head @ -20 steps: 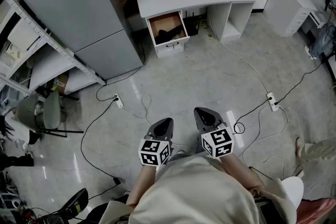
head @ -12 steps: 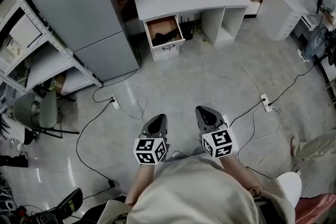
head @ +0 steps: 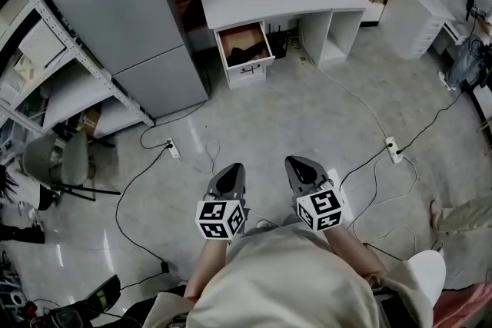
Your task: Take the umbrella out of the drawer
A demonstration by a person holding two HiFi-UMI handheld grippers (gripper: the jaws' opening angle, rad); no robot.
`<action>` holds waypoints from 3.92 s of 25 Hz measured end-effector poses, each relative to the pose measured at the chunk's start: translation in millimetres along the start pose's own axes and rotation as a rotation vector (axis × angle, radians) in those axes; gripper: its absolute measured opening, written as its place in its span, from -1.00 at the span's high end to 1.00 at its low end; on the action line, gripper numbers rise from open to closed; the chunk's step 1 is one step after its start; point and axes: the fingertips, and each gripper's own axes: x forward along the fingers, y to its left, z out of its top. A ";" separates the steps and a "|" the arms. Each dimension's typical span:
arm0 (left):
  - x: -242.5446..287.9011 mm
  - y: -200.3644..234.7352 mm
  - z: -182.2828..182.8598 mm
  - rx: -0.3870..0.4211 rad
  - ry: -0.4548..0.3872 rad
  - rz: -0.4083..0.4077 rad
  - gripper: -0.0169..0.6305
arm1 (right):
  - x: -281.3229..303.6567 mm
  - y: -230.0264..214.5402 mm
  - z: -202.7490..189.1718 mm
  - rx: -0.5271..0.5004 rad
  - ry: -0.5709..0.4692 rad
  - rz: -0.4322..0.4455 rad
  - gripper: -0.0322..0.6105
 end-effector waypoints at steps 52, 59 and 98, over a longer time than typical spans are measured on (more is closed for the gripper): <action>355.6 101.4 120.8 -0.105 -0.028 0.092 0.15 | 294.8 -271.4 74.6 0.081 0.044 0.221 -0.18; 402.5 129.8 116.8 -0.112 0.020 0.074 0.15 | 334.6 -297.7 66.3 0.122 0.081 0.199 -0.18; 767.5 352.0 -29.9 0.160 0.656 -0.147 -0.09 | 640.9 -431.2 -20.9 0.310 0.311 0.065 -0.18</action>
